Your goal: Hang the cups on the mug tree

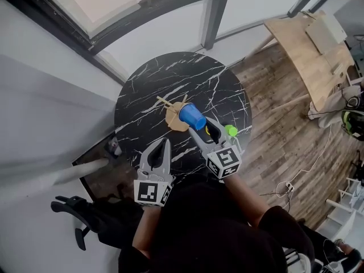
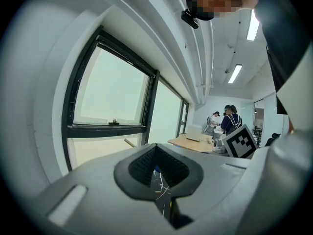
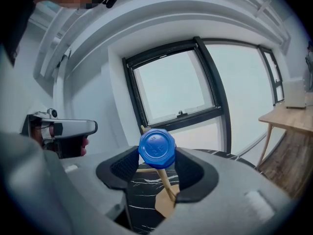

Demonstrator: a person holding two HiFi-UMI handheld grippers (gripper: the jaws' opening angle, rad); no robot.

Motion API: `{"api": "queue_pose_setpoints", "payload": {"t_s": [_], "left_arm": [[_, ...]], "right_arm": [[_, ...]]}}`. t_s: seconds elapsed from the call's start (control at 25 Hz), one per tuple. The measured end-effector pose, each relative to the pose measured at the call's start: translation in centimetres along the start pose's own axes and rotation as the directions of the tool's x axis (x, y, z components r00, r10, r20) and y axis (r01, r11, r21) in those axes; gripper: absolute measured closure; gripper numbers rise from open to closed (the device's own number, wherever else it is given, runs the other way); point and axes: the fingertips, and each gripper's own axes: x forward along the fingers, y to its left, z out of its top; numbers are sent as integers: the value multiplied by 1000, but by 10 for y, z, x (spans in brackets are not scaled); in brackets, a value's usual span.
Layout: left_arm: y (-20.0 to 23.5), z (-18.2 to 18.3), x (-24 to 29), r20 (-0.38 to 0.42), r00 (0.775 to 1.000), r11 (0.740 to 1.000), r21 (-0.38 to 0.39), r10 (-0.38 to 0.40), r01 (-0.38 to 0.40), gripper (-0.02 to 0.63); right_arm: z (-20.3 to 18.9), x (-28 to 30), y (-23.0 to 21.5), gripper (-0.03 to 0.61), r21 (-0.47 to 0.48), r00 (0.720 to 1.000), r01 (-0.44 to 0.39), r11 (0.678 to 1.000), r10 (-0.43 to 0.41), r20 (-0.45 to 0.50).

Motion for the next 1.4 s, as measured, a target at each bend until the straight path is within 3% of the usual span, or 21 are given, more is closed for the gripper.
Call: {"api": "queue_pose_setpoints", "payload": {"t_s": [1.4], "left_arm": [[-7, 3, -7, 25, 1000, 1000, 3, -16, 16, 614]], "right_arm": [[-14, -10, -1, 339, 0, 1000, -6, 1000, 6, -20]]}}
